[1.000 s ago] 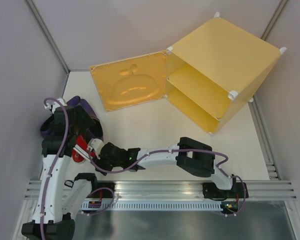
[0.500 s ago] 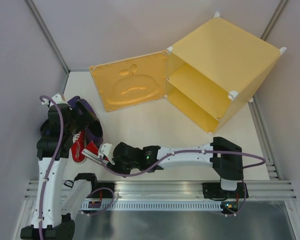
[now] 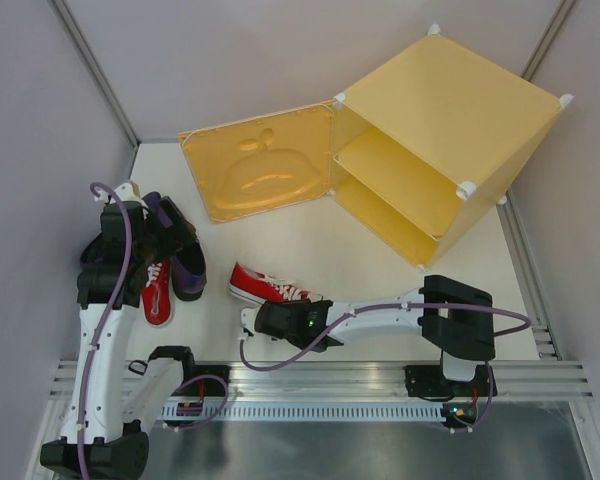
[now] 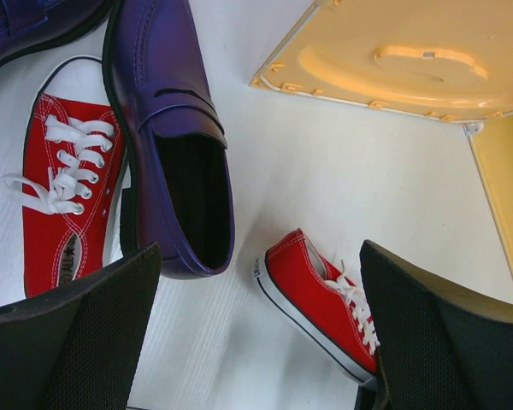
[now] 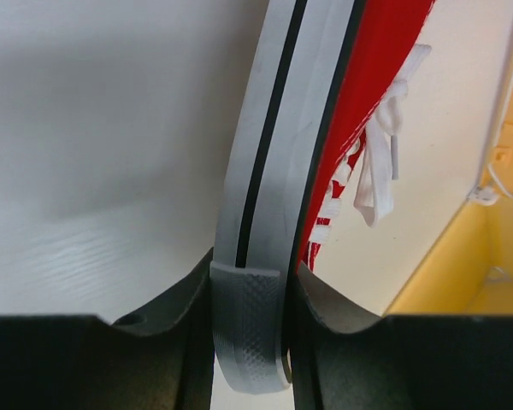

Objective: Place and organize the shoes in the shoe cabinet

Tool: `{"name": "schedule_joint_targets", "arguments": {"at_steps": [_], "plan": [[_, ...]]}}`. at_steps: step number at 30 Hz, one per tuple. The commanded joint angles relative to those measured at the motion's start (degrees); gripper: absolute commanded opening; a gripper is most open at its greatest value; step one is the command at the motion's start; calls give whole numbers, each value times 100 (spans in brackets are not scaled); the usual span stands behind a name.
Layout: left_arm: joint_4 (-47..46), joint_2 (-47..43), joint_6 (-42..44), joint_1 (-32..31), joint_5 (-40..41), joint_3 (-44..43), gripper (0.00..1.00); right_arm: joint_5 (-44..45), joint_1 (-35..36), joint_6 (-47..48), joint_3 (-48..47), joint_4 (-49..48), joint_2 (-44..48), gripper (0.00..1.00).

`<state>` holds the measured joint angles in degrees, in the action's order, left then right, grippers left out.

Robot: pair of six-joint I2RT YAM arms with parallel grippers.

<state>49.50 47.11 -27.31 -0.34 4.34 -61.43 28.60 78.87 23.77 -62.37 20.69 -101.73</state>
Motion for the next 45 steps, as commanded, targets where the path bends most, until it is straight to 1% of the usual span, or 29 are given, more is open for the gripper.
{"name": "schedule_joint_targets", "arguments": {"at_steps": [1,2,3,4,6,7,9,10,13,15,16,17,19,23,28,32,33,35,38,41,43,45], "plan": [[-247,-53,305,25,-74,17,100,1488,-153,480,-126,-531,-310,6],[-247,-70,314,16,-56,26,100,1612,-153,445,-135,-478,-373,11],[-247,-79,323,16,-39,43,100,1701,-153,383,-126,-408,-426,21],[-247,-114,314,16,-47,52,100,1745,-153,235,-118,-312,-470,38],[-282,-158,305,25,-65,113,100,1868,-153,67,4,-144,-427,43],[-291,-202,297,16,-82,131,100,1886,-153,-134,58,-118,-313,50],[-318,-237,261,16,-108,192,100,1886,-153,-346,259,-74,-146,58],[-326,-246,253,16,-126,210,100,1860,-161,-477,321,-65,29,71],[-326,-290,226,25,-205,280,100,1493,-188,-917,532,14,346,89],[-344,-360,182,16,-275,350,100,1420,-214,-1312,638,76,443,91],[-353,-369,156,25,-302,377,100,1385,-223,-1461,656,102,505,94],[-362,-387,156,16,-328,412,100,1342,-232,-1820,673,198,540,95],[-414,-396,156,16,-381,500,100,1149,-302,-2138,726,251,619,95],[-484,-361,191,25,-407,649,100,999,-477,-2596,963,15,716,95],[-739,-431,191,16,-407,974,100,893,-1276,-2922,1139,-398,681,95],[-1020,-449,200,25,-627,1273,100,867,-1743,-2895,876,-618,585,95],[-1151,-449,208,16,-706,1378,100,780,-1944,-2895,736,-662,567,95],[-1301,-457,244,25,-785,1502,100,586,-2129,-2913,569,-785,479,94],[-1495,-449,314,16,-900,1695,100,445,-2463,-2861,-18,-812,225,94],[-1548,-440,367,16,-891,1713,100,348,-2648,-2860,-389,-847,-30,93],[-1539,-475,393,16,-830,1713,100,453,-2763,-2992,-740,-742,-118,92],[-1548,-545,402,25,-777,1739,100,533,-2763,-3263,-1022,-338,38,90]]}}
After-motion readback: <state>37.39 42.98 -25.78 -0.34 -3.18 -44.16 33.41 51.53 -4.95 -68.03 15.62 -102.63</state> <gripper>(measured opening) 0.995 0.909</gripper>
